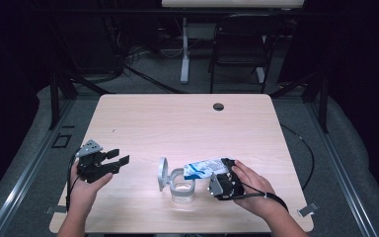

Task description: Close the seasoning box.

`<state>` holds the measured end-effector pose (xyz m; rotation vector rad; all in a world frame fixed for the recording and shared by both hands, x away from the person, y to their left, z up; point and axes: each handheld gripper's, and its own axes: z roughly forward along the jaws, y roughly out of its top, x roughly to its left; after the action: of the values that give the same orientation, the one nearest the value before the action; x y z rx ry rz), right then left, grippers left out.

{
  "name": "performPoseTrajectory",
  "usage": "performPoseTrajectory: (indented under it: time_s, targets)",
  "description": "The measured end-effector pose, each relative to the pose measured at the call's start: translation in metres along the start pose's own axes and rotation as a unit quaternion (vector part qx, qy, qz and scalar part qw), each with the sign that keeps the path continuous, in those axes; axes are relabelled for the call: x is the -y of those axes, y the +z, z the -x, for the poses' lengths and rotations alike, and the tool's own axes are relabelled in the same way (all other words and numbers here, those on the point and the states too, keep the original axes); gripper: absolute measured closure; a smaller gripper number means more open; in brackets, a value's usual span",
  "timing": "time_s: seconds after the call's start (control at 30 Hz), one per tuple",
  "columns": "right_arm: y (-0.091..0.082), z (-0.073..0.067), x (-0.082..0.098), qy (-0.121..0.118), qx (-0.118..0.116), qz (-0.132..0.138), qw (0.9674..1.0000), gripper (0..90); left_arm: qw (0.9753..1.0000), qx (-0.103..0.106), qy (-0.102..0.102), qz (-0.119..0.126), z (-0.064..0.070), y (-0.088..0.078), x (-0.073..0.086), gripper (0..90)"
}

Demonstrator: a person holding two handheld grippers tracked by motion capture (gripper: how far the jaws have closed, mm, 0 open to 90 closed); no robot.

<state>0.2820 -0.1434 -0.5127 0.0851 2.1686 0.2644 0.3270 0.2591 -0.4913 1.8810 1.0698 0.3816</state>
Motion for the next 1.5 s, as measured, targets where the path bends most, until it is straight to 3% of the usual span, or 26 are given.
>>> performPoseTrajectory:
  time_s: [0.3, 0.63, 0.67, 1.4, 1.5]
  targets:
    - [-0.0009, -0.0018, -0.0033, -0.020, 0.003, -0.005, 0.9998, 48.7, 1.0000, -0.001, -0.001, 0.004, -0.0010, -0.0004, 0.0004, 46.3]
    - [-0.0008, -0.0011, -0.0045, -0.022, 0.000, -0.010, 0.9997, 48.8, 1.0000, -0.001, -0.001, 0.003, -0.0014, -0.0010, 0.0002, 46.3]
    - [-0.0012, 0.0004, -0.0044, -0.036, 0.003, -0.014, 0.9992, 48.8, 1.0000, -0.001, -0.001, 0.004, -0.0014, -0.0010, 0.0002, 46.3]
    - [-0.0040, 0.0021, -0.0062, -0.039, 0.003, -0.020, 0.9990, 49.6, 1.0000, -0.001, -0.001, 0.003, -0.0014, -0.0004, 0.0005, 46.3]
    - [-0.0024, 0.0010, -0.0060, -0.040, 0.001, -0.012, 0.9991, 49.7, 1.0000, -0.001, -0.002, 0.002, -0.0015, -0.0003, 0.0007, 46.3]
